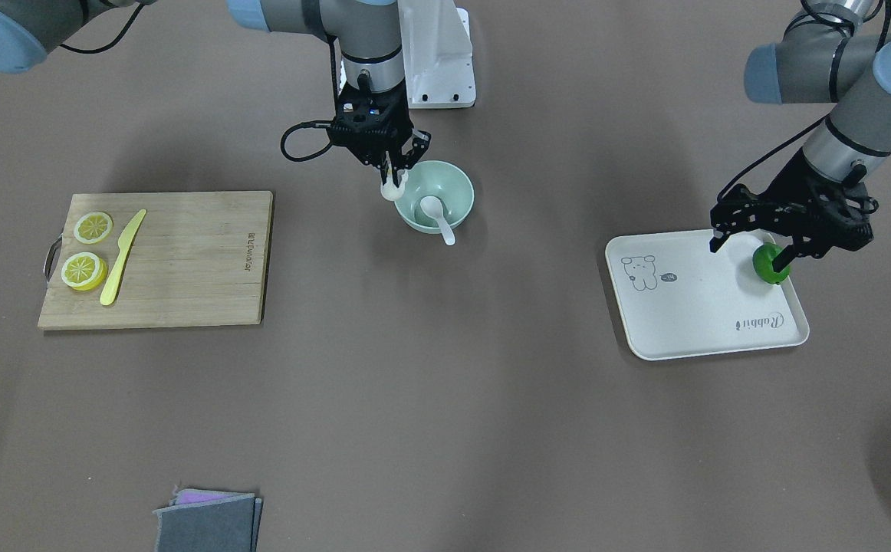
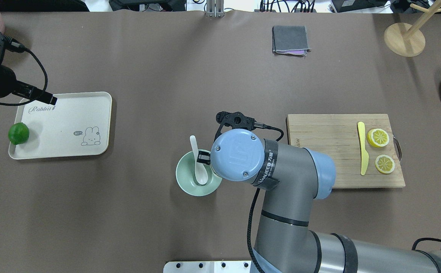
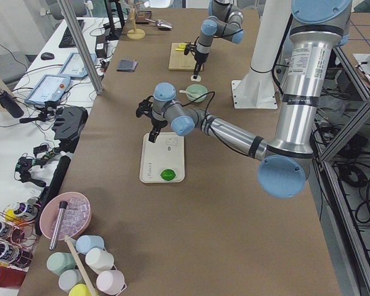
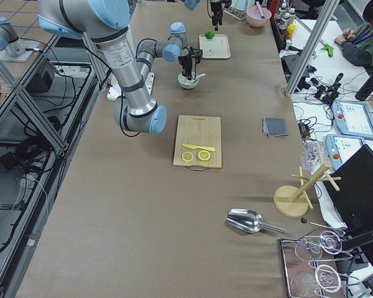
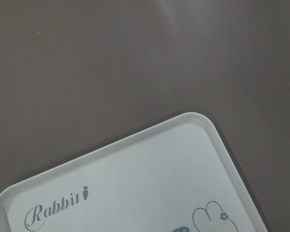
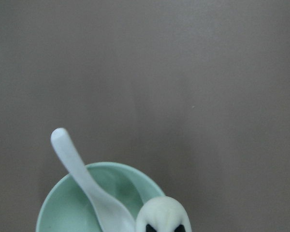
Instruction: Put spoon and bun in bowl
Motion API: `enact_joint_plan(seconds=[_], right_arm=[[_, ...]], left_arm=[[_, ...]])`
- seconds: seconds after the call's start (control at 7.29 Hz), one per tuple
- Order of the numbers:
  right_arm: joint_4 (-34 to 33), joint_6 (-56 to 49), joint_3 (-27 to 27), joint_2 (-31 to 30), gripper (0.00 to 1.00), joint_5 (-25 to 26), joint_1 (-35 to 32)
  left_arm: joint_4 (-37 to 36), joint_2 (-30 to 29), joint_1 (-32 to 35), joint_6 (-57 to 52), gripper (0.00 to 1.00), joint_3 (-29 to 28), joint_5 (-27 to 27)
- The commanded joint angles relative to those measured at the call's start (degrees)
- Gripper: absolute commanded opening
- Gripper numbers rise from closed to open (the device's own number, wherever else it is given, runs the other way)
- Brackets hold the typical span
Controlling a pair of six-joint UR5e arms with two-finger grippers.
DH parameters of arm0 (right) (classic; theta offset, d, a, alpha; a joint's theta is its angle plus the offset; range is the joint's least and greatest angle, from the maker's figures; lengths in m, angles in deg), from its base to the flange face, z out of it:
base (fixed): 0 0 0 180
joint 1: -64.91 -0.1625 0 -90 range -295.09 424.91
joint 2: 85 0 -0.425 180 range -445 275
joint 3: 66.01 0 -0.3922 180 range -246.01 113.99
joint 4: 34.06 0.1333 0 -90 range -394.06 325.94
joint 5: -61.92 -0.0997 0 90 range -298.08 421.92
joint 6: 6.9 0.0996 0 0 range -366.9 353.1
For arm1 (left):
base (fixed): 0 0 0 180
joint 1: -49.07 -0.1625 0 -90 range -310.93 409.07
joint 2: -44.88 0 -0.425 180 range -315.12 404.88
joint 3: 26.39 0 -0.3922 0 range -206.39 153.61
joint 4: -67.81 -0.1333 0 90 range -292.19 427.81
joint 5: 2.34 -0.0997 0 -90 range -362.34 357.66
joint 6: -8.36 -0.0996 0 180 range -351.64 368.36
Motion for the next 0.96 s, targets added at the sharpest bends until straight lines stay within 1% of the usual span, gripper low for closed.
enact_joint_plan(seconds=[0.0,0.14,0.27,0.55,0.69,0.82], right_arm=[[0.2,0.1,2.2,3.8,0.27,0.4,1.2],[0.3,0.8,3.0,5.2,0.72,0.4,1.3],[0.3,2.6,3.6,5.9,0.99,0.4,1.4],[0.7,2.5,3.4,6.1,1.0,0.4,0.9],[0.7,1.9,2.9,6.1,1.0,0.0,-0.6],[0.6,0.8,2.9,5.7,1.0,-1.3,-3.6]], left_arm=[[0.0,0.1,0.0,-0.1,0.99,-0.5,0.1],[0.0,0.1,-0.1,-0.1,0.99,-0.6,0.1],[0.0,0.1,-0.1,-0.1,0.99,-0.6,0.1],[0.0,0.1,-0.1,-0.1,0.99,-0.6,0.1],[-0.4,0.1,-0.2,-0.1,0.99,-0.4,0.2],[-1.0,0.1,-0.1,-0.1,0.99,-0.4,0.1]])
